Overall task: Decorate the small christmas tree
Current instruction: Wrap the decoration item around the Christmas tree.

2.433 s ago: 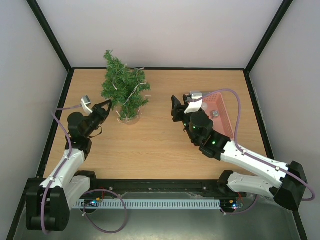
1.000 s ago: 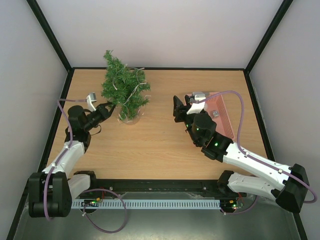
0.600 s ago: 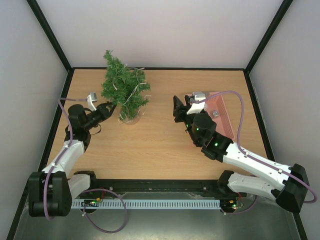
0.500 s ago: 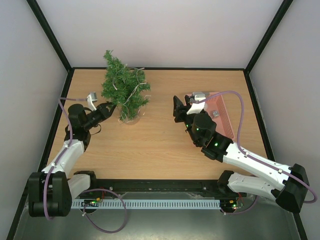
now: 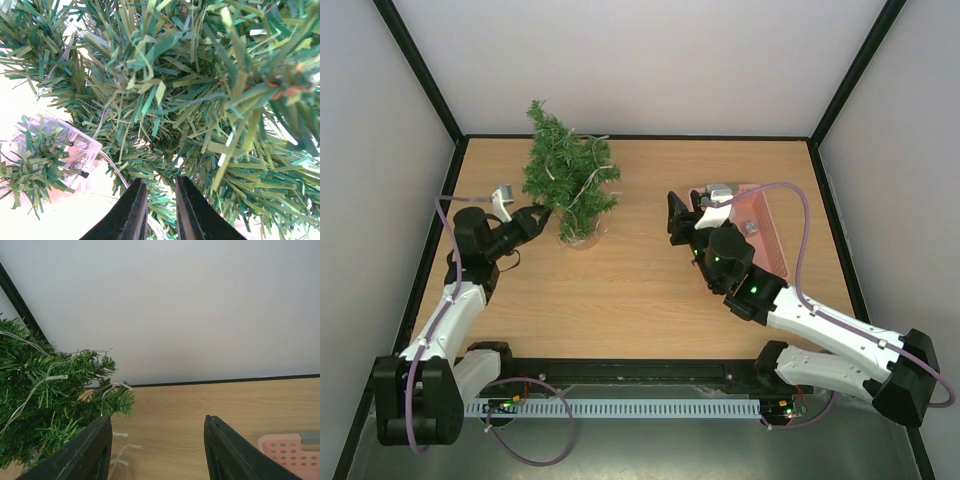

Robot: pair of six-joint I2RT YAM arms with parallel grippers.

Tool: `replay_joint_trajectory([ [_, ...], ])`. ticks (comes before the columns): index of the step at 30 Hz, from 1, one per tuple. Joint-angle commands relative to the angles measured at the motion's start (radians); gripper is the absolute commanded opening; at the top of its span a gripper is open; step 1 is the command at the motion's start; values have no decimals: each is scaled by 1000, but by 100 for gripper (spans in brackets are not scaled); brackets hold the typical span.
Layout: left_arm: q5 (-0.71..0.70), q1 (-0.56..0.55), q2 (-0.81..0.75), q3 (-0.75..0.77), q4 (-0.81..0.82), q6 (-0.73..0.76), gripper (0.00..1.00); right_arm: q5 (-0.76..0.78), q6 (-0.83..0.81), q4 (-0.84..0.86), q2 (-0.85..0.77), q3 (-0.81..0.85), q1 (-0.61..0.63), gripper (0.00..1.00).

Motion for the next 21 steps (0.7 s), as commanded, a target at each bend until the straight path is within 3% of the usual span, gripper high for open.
replay_joint_trajectory([
  [1,-14,11,-43,31,-55,29,19,21,-9,27,-20,-12,-2,49],
  [10,-103,34,-146,53,-225,24,28,8,-35,-41,-31,-7,-1,54],
  [15,-255,45,-209,109,-408,59,43,-28,-22,-119,-55,3,-1,60],
  [18,-379,47,-229,178,-521,116,60,-69,-2,-195,-72,26,-3,71],
  [20,-443,47,-227,240,-595,164,69,-92,11,-261,-71,56,-1,83],
  [21,-464,46,-226,271,-634,187,74,-90,27,-306,-68,77,-2,95],
])
